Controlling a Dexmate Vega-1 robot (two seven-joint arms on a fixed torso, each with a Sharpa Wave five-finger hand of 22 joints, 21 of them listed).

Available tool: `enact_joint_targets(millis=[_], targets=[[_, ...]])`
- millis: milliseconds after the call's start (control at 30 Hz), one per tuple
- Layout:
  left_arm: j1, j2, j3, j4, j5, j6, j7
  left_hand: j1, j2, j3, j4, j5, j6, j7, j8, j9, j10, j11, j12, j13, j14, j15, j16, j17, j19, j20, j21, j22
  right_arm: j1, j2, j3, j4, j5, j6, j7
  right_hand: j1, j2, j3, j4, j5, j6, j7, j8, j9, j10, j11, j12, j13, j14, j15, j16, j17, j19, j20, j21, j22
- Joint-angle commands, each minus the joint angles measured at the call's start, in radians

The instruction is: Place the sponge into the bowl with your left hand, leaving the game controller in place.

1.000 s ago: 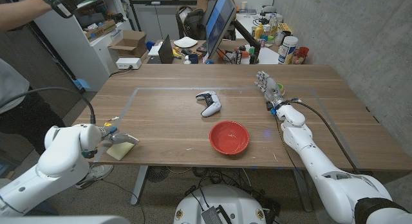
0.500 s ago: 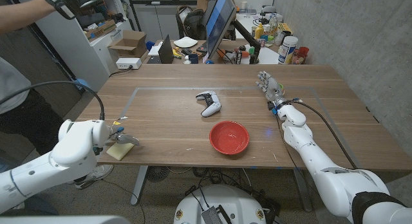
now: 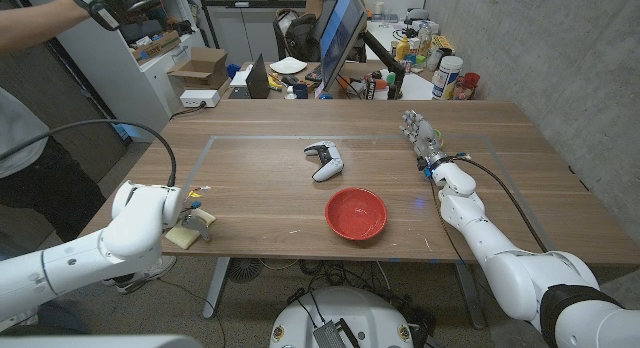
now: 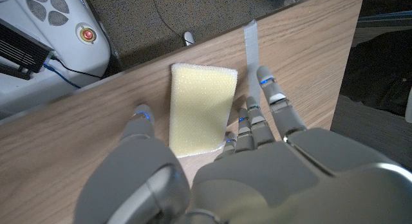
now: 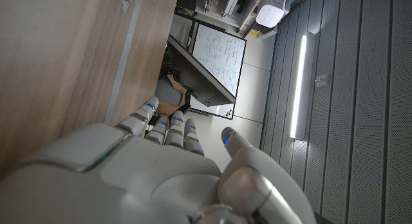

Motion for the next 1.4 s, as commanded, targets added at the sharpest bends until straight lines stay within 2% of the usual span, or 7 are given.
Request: enact_joint_targets(millis=[33, 233, 333, 400, 567, 733, 1400], targets=[[-0.004, -0.064, 0.036, 0.028, 0.195, 0.045, -0.081, 0.111, 0.054, 0.016, 0.012, -0.007, 0.069, 0.087, 0.016, 0.004, 0.173, -0.035, 0.023, 0.003, 0.204, -0.1, 0.031, 0.004, 0.189, -0.081, 0.052, 0.003, 0.032, 0.009, 0.018, 0.06, -0.019, 0.031, 0.021, -0.01, 0.045, 0.004, -0.005, 0.005, 0.009, 0.001, 0.01, 0.003, 0.012, 0.003, 0.004, 0.004, 0.006, -0.002, -0.001, 0.001, 0.009, -0.067, 0.008, 0.003], [0.078, -0.099, -0.002, 0.018, 0.295, 0.079, 0.016, 0.249, 0.246, 0.11, 0.02, -0.009, 0.336, 0.09, 0.071, 0.011, 0.428, -0.13, 0.051, 0.002, 0.459, -0.198, 0.049, 0.003, 0.358, -0.167, 0.125, 0.011, 0.034, 0.007, 0.025, 0.063, -0.025, 0.032, 0.027, -0.01, 0.046, 0.005, -0.006, 0.005, 0.011, 0.0, 0.01, 0.003, 0.012, 0.001, 0.003, 0.004, 0.008, -0.003, -0.001, 0.0, 0.009, -0.068, 0.008, 0.003], [0.104, -0.119, -0.028, 0.015, 0.321, 0.078, 0.025, 0.299, 0.296, 0.168, 0.02, -0.022, 0.503, 0.086, 0.096, 0.016, 0.53, -0.168, 0.071, 0.002, 0.577, -0.236, 0.05, 0.0, 0.424, -0.185, 0.168, 0.014, 0.035, 0.007, 0.028, 0.067, -0.025, 0.034, 0.034, -0.011, 0.045, 0.005, -0.005, 0.005, 0.012, -0.001, 0.011, 0.003, 0.012, 0.002, 0.003, 0.004, 0.009, -0.002, -0.001, 0.0, 0.01, -0.068, 0.008, 0.003], [0.118, -0.139, -0.048, 0.015, 0.328, 0.082, 0.03, 0.345, 0.316, 0.238, 0.032, -0.033, 0.627, 0.077, 0.111, 0.022, 0.592, -0.196, 0.081, 0.001, 0.645, -0.243, 0.043, 0.003, 0.45, -0.199, 0.2, 0.021, 0.034, 0.006, 0.032, 0.066, -0.023, 0.033, 0.04, -0.011, 0.045, 0.006, -0.005, 0.005, 0.013, -0.001, 0.011, 0.003, 0.013, 0.002, 0.003, 0.004, 0.01, -0.004, -0.001, 0.0, 0.01, -0.068, 0.008, 0.003], [0.157, -0.169, -0.077, 0.015, 0.385, 0.054, 0.043, 0.378, 0.321, 0.323, 0.078, -0.056, 0.784, 0.053, 0.129, 0.034, 0.689, -0.204, 0.098, 0.002, 0.748, -0.243, 0.045, 0.009, 0.482, -0.221, 0.252, 0.03, 0.024, 0.003, 0.038, 0.052, -0.023, 0.031, 0.036, -0.012, 0.044, 0.006, -0.005, 0.005, 0.014, -0.001, 0.011, 0.003, 0.014, -0.001, 0.003, 0.004, 0.011, -0.005, -0.001, 0.0, 0.011, -0.069, 0.008, 0.003], [0.174, -0.199, -0.109, 0.02, 0.424, 0.012, 0.011, 0.402, 0.322, 0.364, 0.087, -0.068, 0.842, 0.05, 0.137, 0.045, 0.745, -0.205, 0.111, 0.003, 0.797, -0.245, 0.05, 0.011, 0.492, -0.227, 0.276, 0.035, 0.02, -0.001, 0.042, 0.045, -0.023, 0.028, 0.035, -0.012, 0.044, 0.006, -0.006, 0.006, 0.015, -0.001, 0.011, 0.003, 0.016, -0.002, 0.003, 0.004, 0.011, -0.005, -0.002, 0.0, 0.011, -0.069, 0.008, 0.003], [0.286, -0.369, -0.288, -0.032, 0.549, -0.122, -0.018, 0.422, 0.318, 0.399, 0.096, -0.082, 0.878, 0.05, 0.135, 0.057, 0.778, -0.202, 0.112, 0.003, 0.831, -0.244, 0.048, 0.012, 0.499, -0.231, 0.304, 0.039, 0.004, -0.001, 0.042, 0.014, -0.012, 0.019, 0.041, -0.013, 0.043, 0.007, -0.007, 0.006, 0.017, 0.0, 0.011, 0.004, 0.016, 0.0, 0.002, 0.005, 0.011, -0.004, -0.004, 0.0, 0.012, -0.07, 0.007, 0.003]])
